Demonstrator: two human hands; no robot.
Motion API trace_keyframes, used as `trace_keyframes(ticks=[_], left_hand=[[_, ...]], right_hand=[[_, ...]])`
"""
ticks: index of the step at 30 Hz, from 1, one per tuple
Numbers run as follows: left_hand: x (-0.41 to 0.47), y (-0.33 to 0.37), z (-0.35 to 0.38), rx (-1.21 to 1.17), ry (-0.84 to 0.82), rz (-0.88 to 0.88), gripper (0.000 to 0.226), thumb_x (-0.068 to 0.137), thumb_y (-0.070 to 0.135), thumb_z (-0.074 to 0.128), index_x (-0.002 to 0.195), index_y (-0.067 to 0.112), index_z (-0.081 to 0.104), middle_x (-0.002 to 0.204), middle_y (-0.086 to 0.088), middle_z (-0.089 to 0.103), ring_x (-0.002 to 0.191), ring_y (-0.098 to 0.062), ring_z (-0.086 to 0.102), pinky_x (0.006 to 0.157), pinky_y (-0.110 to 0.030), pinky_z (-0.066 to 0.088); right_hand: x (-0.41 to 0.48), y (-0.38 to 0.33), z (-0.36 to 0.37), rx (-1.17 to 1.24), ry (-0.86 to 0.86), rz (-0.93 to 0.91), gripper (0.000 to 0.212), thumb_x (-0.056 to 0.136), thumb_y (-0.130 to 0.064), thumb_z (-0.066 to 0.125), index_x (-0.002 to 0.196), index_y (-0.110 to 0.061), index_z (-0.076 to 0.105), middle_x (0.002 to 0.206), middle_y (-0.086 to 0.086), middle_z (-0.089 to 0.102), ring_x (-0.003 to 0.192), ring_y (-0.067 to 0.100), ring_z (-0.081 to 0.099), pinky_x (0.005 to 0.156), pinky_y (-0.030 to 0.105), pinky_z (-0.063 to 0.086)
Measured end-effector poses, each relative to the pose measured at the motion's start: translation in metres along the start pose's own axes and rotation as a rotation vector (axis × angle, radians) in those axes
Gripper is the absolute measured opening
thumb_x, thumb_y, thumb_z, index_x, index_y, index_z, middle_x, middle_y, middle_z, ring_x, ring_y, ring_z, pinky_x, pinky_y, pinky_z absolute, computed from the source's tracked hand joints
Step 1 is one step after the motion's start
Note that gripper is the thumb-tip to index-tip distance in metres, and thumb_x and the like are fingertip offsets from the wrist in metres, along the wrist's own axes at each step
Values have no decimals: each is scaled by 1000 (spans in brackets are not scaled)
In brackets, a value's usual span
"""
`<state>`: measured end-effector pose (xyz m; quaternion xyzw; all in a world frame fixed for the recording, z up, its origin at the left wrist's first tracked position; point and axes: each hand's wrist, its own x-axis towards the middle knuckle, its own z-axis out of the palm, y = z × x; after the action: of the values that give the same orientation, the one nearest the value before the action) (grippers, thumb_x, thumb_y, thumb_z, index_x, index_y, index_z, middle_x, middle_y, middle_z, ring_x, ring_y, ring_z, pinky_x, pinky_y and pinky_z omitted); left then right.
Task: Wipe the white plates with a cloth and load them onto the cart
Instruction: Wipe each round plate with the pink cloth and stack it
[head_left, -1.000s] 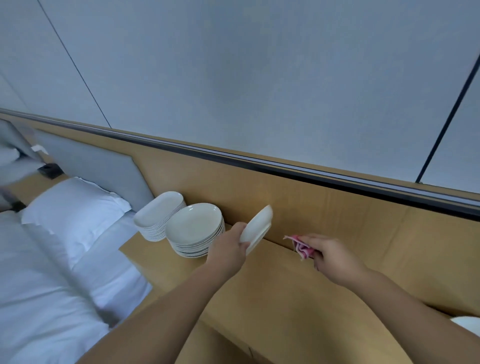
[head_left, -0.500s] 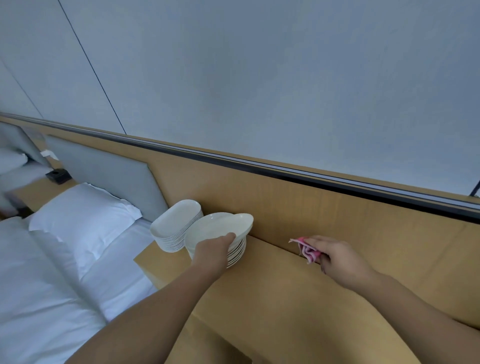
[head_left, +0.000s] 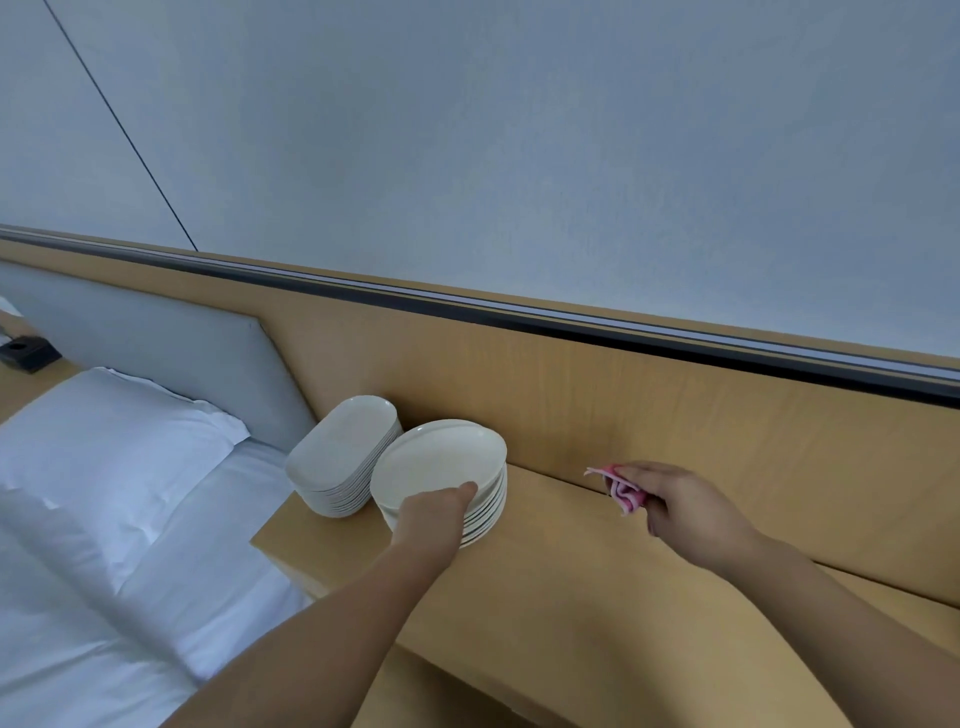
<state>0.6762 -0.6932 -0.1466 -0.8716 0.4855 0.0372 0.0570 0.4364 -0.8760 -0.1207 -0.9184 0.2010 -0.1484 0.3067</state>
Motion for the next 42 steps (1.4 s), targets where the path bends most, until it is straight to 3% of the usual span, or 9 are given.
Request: trace_keyframes(ticks=[8, 15, 23, 26, 30, 32, 34, 37, 42], left_hand=[[11, -10, 24, 3, -130, 44, 32, 94, 8, 41, 122, 18, 50, 106, -4, 63, 96, -26, 61, 72, -34, 44], [34, 25, 15, -135, 82, 181, 32, 102, 33, 34, 122, 18, 54, 116, 1, 57, 104, -21, 54, 74, -34, 44], [45, 166, 6, -206, 60, 493, 25, 100, 34, 38, 110, 18, 55, 105, -2, 62, 94, -26, 60, 62, -31, 36], [44, 232, 10, -234, 18, 622, 24, 99, 36, 40, 104, 18, 55, 102, -2, 65, 90, -27, 62, 63, -32, 38], [30, 318, 17, -248, -53, 766, 26, 98, 40, 42, 103, 18, 56, 98, -3, 67, 89, -28, 63, 70, -34, 49], [20, 359, 20, -241, -81, 822, 27, 99, 40, 41, 104, 16, 55, 98, -4, 66, 90, -29, 63, 71, -34, 49], [12, 397, 25, -230, -106, 860, 28, 100, 40, 40, 106, 15, 52, 98, -4, 65, 90, -29, 63, 67, -31, 44], [3, 449, 35, -238, -159, 865, 33, 100, 37, 39, 123, 15, 48, 101, -3, 65, 91, -25, 62, 67, -30, 42], [-5, 516, 48, -301, -256, 776, 35, 100, 34, 42, 128, 14, 43, 102, -3, 65, 88, -22, 62, 68, -31, 45]], right_hand=[[2, -3, 12, -54, -17, 27, 69, 78, 17, 42, 124, -30, 64, 87, -17, 58, 78, 1, 53, 69, 10, 38], [-21, -3, 6, -49, 34, 95, 66, 78, 19, 40, 119, -26, 66, 84, -11, 60, 71, -3, 53, 65, 5, 36], [-116, 43, -39, -16, 217, 359, 65, 79, 18, 37, 115, -27, 66, 85, -11, 60, 79, 9, 57, 67, 12, 38], [-173, 54, -61, -5, 307, 485, 64, 80, 16, 37, 113, -30, 66, 84, -11, 61, 80, 9, 58, 67, 14, 40], [-248, 67, -84, -46, 413, 639, 64, 86, 11, 41, 102, -48, 58, 83, -17, 60, 72, 1, 56, 68, 8, 40], [-281, 77, -93, -20, 447, 715, 57, 89, 9, 42, 101, -43, 62, 81, -15, 61, 73, 1, 56, 71, 8, 39], [-309, 87, -102, 7, 456, 768, 54, 90, 9, 40, 111, -33, 66, 82, -11, 62, 77, 0, 55, 73, 7, 39], [-343, 107, -115, -9, 451, 801, 62, 88, 10, 40, 120, -39, 61, 87, -15, 60, 79, -3, 55, 72, 5, 39], [-380, 154, -131, 1, 444, 773, 58, 89, 7, 41, 126, -32, 61, 92, -14, 61, 90, 5, 56, 87, 12, 41]])
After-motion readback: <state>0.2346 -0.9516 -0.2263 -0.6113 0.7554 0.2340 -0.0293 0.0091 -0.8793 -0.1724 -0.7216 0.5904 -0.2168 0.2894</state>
